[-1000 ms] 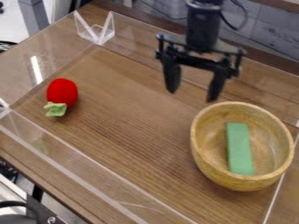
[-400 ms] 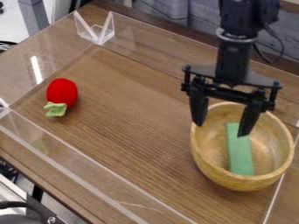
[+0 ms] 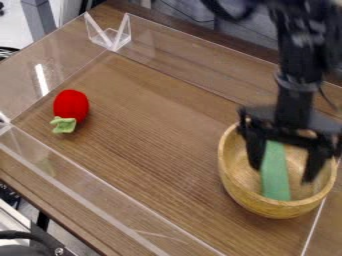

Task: Remove the green stick from the brown bowl and put it on the table

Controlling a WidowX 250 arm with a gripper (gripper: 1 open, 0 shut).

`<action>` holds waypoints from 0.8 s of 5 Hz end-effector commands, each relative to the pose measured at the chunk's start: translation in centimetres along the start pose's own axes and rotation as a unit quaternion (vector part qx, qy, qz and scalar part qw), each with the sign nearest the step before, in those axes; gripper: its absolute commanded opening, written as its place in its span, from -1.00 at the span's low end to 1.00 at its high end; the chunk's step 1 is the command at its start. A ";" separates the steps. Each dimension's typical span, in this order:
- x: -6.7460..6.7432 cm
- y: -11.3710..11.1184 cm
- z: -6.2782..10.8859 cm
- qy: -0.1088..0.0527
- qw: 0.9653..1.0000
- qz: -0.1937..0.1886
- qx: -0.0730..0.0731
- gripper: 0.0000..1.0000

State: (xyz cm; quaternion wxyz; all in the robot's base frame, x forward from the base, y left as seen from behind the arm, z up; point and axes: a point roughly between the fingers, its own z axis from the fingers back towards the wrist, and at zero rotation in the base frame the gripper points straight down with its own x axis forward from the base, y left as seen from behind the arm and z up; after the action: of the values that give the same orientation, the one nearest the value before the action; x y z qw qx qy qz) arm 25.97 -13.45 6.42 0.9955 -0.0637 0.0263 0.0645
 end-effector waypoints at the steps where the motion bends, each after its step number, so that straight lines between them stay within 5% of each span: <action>1: 0.9 -0.9 0.0 -0.028 1.000 0.003 -0.008 1.00; 2: 1.4 -1.0 -0.1 -0.045 0.999 -0.001 -0.004 1.00; 4: 0.7 -0.2 0.0 -0.065 0.996 0.052 -0.009 1.00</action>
State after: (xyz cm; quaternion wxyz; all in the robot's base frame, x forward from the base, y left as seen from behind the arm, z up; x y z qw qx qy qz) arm 26.29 -13.17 4.77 0.9904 -0.0544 -0.0106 0.1263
